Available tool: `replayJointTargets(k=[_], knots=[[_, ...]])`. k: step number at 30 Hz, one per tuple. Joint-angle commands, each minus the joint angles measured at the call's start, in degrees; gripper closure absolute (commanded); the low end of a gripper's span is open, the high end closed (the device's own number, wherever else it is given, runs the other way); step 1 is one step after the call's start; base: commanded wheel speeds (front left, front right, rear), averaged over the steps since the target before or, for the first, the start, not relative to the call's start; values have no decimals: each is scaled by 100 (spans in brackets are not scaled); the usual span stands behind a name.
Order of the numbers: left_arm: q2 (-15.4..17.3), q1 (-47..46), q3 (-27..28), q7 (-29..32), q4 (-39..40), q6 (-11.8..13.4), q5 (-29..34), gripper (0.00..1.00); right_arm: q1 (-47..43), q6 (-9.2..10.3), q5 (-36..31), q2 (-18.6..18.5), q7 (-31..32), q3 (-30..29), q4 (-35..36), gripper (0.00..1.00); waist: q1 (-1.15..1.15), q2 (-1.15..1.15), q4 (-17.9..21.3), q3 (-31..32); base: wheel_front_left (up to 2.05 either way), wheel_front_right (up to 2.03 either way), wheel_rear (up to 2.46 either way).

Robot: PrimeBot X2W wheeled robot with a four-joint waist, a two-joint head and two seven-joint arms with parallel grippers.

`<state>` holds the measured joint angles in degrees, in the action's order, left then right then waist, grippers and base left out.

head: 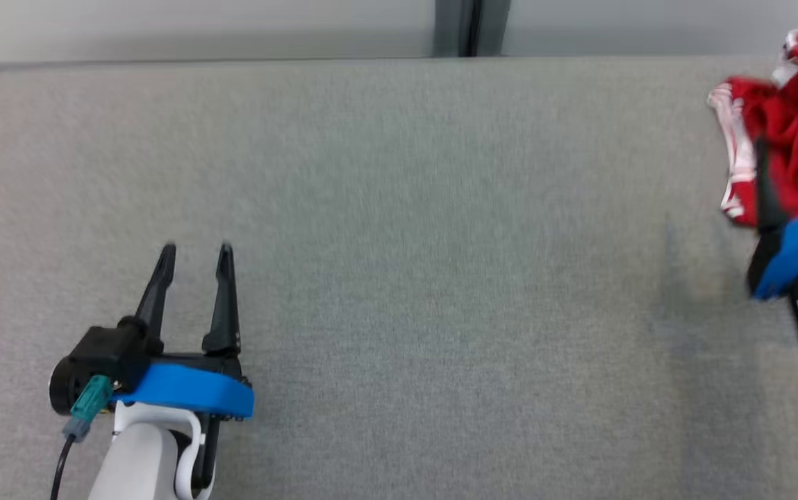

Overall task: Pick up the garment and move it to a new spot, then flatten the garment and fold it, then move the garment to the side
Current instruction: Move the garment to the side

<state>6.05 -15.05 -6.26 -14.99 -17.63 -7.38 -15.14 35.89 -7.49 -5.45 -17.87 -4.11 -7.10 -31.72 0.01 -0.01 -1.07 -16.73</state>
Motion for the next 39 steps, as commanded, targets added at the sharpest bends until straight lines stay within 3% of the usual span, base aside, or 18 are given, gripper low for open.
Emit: replayJointTargets(k=[1, 10, 15, 26, 39], knots=[[0, 176, 76, -24, -52, 15, -30, 0, -314, -1, 39, 133, -118, 75, 131, 0, -1, 1, 195, 376, 0, 0, 0], [-32, 843, 279, -24, -300, 97, 12, 0, -1817, -1, 632, 1040, -379, -37, 924, 0, -1, 1, 130, 1215, 0, 0, 0], [-63, 1091, 329, -24, -337, 109, 10, 0, -2440, -1, 842, 1329, -465, -184, 1266, 0, -1, 1, 97, 1424, 0, 0, 0], [-92, 1376, 414, -24, -519, 66, -11, 0, -3381, -1, 1156, 1494, -342, -23, 1882, 0, -1, 1, 113, 1745, 0, 0, 0], [-83, 1407, 339, -24, -628, 26, -15, 0, -3545, -2, 1221, 1495, -377, 266, 1930, 0, -1, 1, 123, 1788, 0, 0, 0]])
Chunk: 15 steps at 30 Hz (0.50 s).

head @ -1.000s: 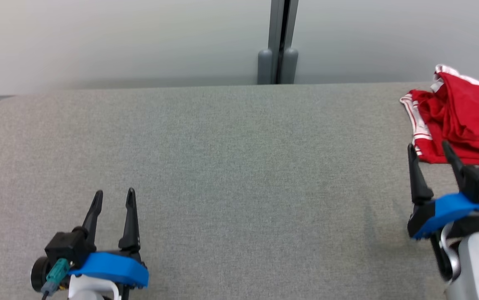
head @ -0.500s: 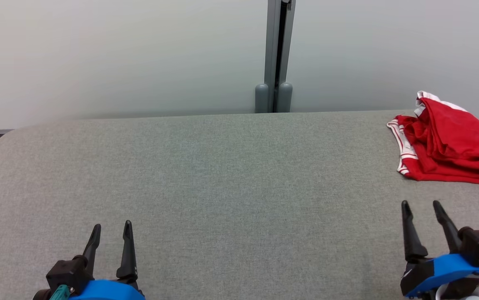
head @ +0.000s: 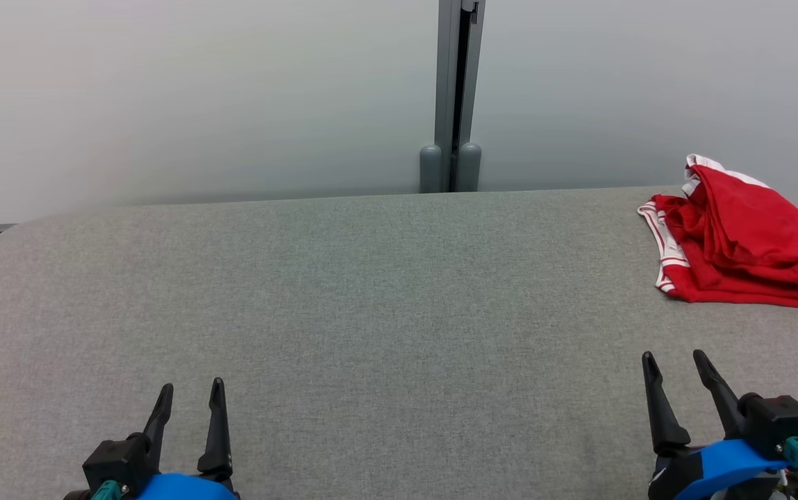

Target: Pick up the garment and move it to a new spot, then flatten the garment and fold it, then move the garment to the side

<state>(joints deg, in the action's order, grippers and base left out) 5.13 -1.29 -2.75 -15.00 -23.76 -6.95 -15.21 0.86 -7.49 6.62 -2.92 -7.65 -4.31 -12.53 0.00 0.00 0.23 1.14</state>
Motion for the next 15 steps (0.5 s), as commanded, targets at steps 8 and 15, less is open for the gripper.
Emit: replayJointTargets(k=[8, 15], knots=[[30, 53, -21, -23, -58, -23, -1, 0, -84, -1, 36, 0, -101, -21, -65, 0, 0, 0, -29, -6, 0, 0, 0], [48, 16, -62, -23, -97, -35, -21, 0, -64, -1, 81, 0, -164, 4, -139, 0, 0, 0, -27, -25, 0, 0, 0]])
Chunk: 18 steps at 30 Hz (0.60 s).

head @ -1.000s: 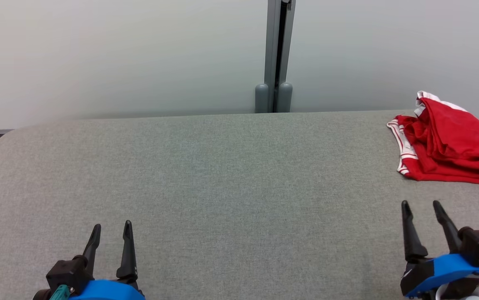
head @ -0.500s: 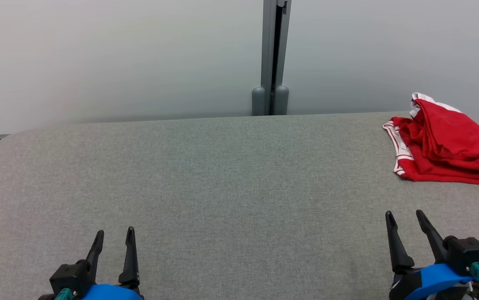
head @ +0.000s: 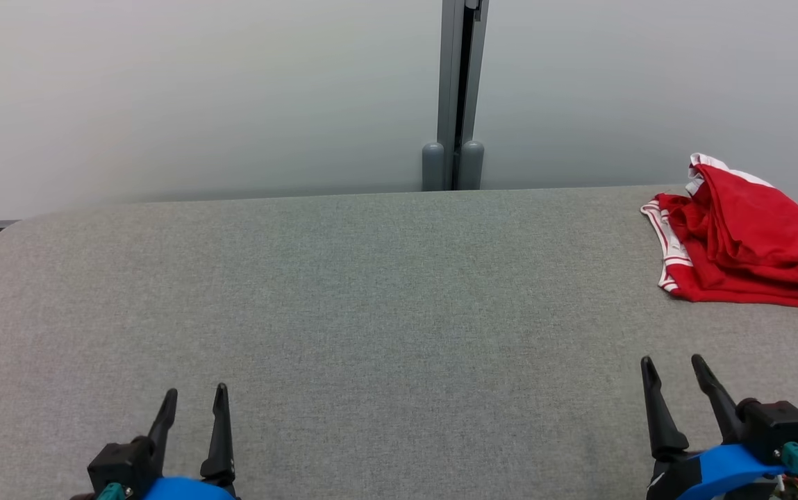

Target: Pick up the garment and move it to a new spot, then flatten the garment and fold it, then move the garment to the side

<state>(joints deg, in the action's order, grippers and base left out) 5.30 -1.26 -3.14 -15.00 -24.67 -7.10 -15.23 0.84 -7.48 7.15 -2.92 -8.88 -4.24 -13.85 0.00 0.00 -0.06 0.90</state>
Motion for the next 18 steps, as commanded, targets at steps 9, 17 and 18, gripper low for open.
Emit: replayJointTargets(k=[9, 17, 18], knots=[[-56, 57, 62, 163, -177, -1, -384, 100, 48, 0, 406, 30, 146, -54, -282, 100, 0, 0, 0, -6, 0, 0, 0], [-76, -3, 158, 379, -24, -5, -1202, 100, 89, 0, 1321, 26, 287, -55, -225, 100, 0, 0, 0, -13, 0, 0, 0], [-78, -10, 169, 403, -6, -6, -1299, 100, 94, 0, 1428, 25, 303, -55, -217, 100, 0, 0, 0, -14, 0, 0, 0]])
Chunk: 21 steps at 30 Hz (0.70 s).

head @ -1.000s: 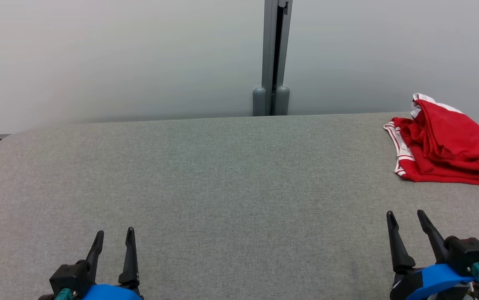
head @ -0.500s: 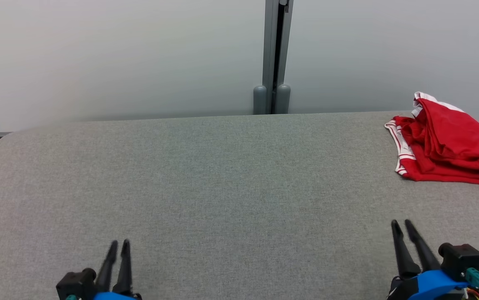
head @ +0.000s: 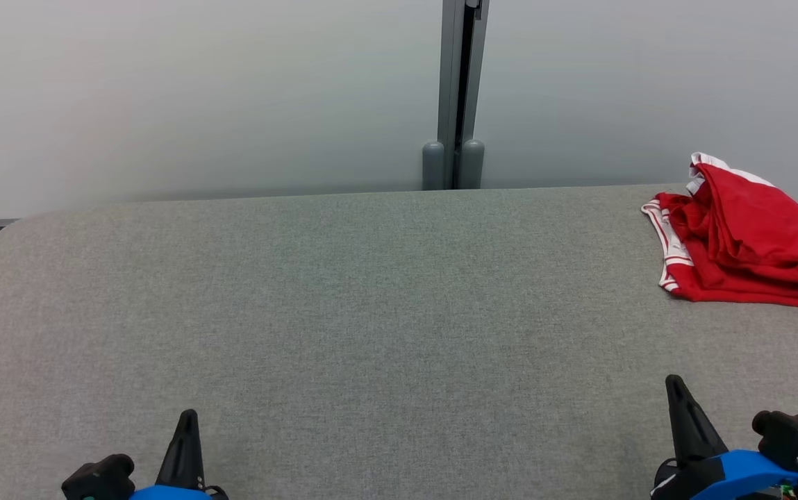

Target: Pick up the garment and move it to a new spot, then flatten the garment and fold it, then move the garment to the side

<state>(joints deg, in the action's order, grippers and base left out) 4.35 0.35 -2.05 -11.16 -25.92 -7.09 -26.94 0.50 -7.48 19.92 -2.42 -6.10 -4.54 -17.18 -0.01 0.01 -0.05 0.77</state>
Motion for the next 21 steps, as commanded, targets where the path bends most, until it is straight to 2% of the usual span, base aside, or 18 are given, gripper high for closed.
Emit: replayJointTargets(k=[1, 21], knots=[[15, -178, 71, 44, 138, -8, -224, 100, 133, 0, 257, -25, 42, -24, 122, 100, 0, -1, 0, -1, 0, 0, 0], [-25, -317, 279, 502, 434, -19, -1918, 100, 265, -1, 2132, -35, 358, -63, 195, 100, 0, -1, 1, -18, 0, 0, 0]])
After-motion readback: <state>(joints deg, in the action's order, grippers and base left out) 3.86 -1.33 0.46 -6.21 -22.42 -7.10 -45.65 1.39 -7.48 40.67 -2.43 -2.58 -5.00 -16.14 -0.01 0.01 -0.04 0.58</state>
